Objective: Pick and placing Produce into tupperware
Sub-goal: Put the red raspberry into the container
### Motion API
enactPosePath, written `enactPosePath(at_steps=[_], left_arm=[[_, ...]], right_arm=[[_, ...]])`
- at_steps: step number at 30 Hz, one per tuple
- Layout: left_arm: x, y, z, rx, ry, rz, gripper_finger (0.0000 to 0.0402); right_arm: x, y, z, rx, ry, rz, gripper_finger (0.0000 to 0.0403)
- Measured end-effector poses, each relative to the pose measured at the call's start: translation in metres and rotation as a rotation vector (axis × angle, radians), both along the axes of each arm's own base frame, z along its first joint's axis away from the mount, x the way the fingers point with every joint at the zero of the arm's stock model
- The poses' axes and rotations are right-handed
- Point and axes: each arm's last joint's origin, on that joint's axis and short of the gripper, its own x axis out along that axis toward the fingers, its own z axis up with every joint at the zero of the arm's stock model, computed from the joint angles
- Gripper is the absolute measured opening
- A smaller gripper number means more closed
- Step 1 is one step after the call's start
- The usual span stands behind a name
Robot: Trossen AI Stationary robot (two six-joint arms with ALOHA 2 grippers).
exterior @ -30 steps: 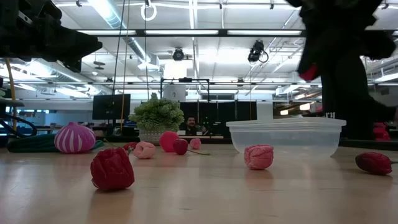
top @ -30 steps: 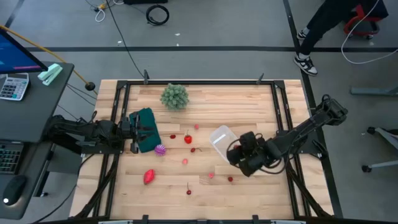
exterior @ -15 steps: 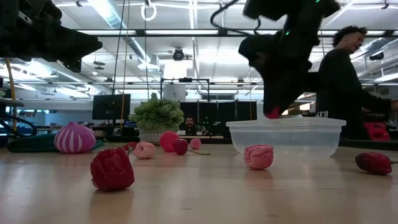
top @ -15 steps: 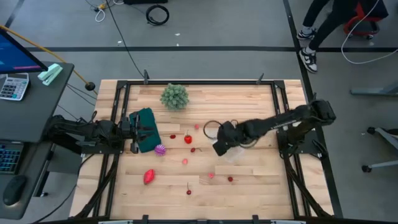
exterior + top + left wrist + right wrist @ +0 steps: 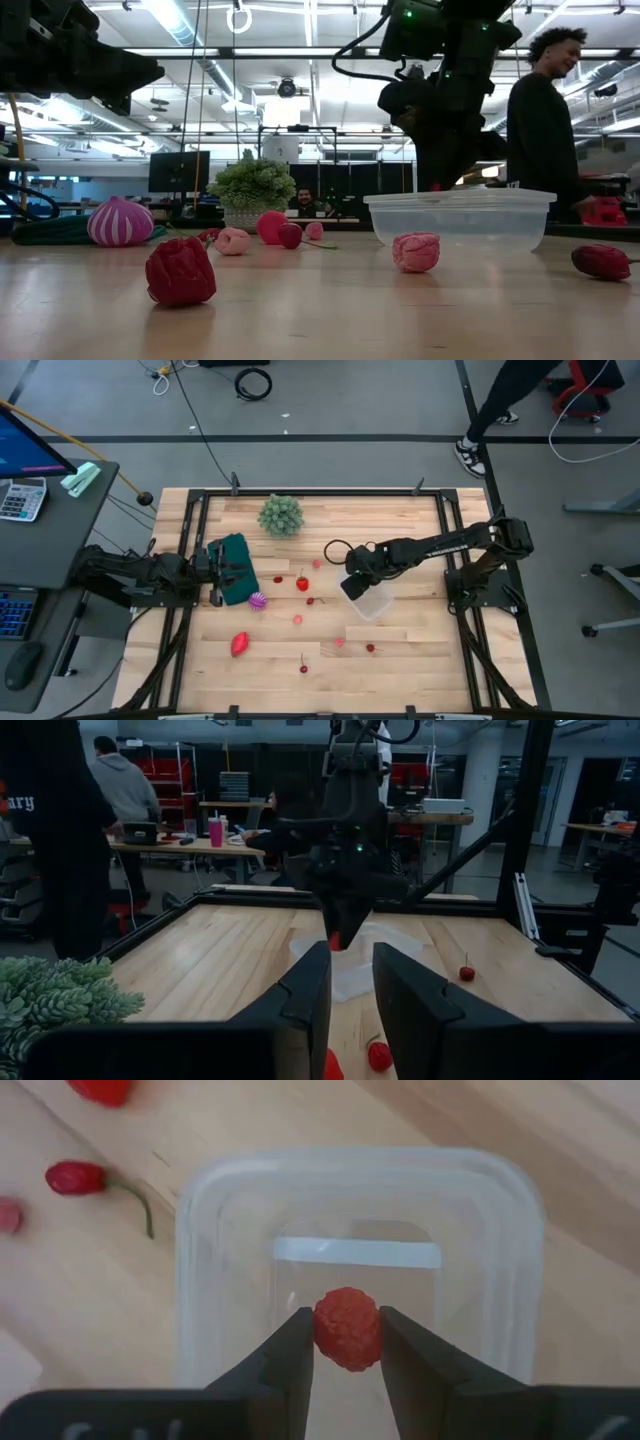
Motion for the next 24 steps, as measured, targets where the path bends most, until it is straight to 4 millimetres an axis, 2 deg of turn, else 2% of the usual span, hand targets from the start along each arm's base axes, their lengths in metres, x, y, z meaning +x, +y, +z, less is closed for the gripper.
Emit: enactPosePath(at_steps=[8, 13, 24], left_arm=[[0.000, 0.000, 0.000, -0.007, 0.000, -0.001, 0.0082], [0.000, 0.000, 0.000, -0.010, -0.001, -0.001, 0.0083], [0.000, 0.000, -0.001, -0.009, 0.005, -0.002, 0.0081]], right_arm=[[0.008, -0.001, 0.001, -0.105, -0.068, 0.189, 0.0110], [0.013, 0.006, 0.004, -0.188, -0.123, 0.340, 0.0105], [0.015, 0.023, 0.003, -0.248, -0.127, 0.369, 0.0104]])
